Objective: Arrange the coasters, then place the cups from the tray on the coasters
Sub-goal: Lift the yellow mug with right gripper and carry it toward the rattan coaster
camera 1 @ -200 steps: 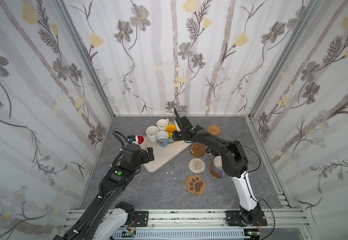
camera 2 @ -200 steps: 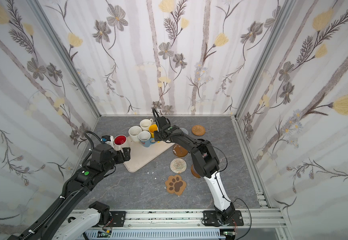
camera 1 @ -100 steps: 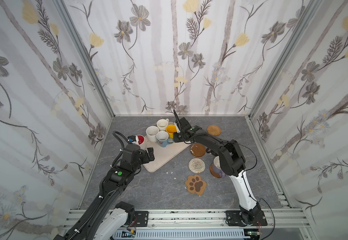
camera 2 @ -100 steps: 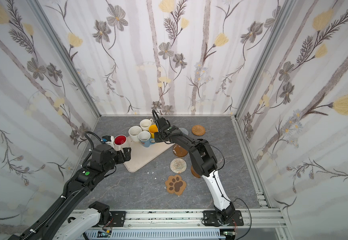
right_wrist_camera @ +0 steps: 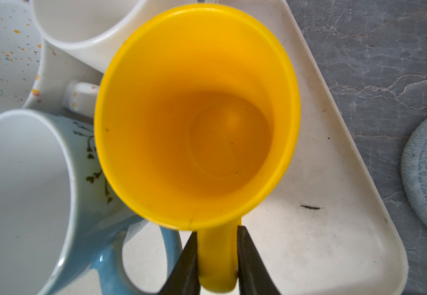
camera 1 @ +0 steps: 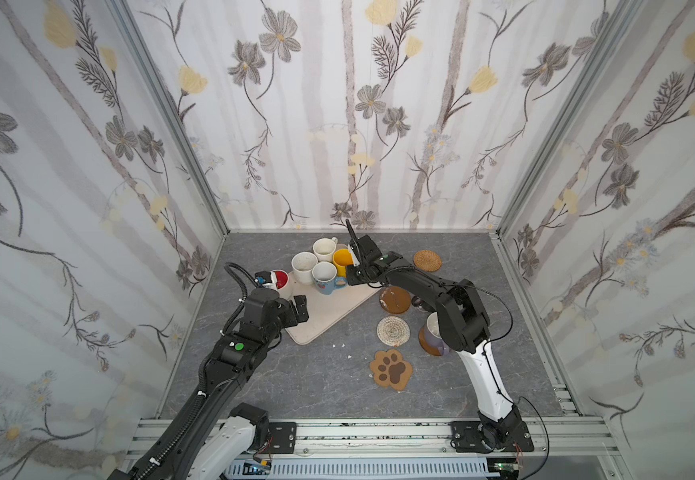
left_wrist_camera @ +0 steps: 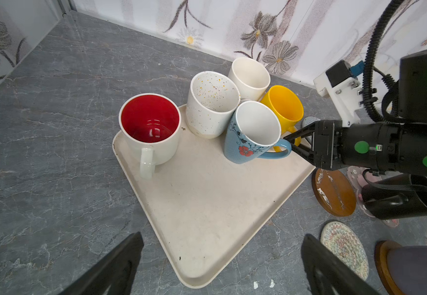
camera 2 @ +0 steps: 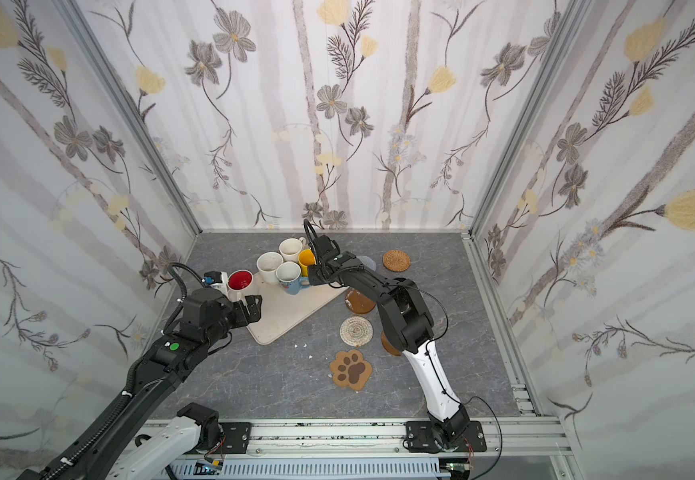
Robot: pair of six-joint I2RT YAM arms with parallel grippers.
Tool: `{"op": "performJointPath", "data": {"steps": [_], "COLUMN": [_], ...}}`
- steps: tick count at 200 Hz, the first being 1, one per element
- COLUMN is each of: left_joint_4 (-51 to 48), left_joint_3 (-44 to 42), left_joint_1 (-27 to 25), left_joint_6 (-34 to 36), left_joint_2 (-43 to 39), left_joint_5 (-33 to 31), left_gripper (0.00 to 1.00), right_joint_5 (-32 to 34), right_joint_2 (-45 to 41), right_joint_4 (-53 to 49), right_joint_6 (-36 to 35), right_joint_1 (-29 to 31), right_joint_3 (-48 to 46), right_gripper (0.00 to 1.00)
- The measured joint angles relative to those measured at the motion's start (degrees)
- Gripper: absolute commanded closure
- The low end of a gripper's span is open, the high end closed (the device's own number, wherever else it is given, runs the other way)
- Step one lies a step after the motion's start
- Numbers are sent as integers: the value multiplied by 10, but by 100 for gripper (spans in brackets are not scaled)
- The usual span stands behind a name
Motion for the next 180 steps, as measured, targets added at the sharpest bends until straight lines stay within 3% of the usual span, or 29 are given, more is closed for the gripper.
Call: {"op": "performJointPath", "data": {"steps": [151, 180], "left_joint_4": [4, 5], "left_joint_3": [-2, -2], "left_joint_1": [4, 4], "left_joint_6": [6, 10], "left_joint_2": [-10, -14], "left_joint_5": [5, 6], "left_gripper": [0, 0], "right_joint_5": [17, 23], "right_joint_2": [-48, -73], "right_joint_4": [-33, -46], "right_joint_6": [-19, -26], "right_joint_1": [1, 1], "right_joint_3": [-40, -51], "right_gripper": [100, 100]}}
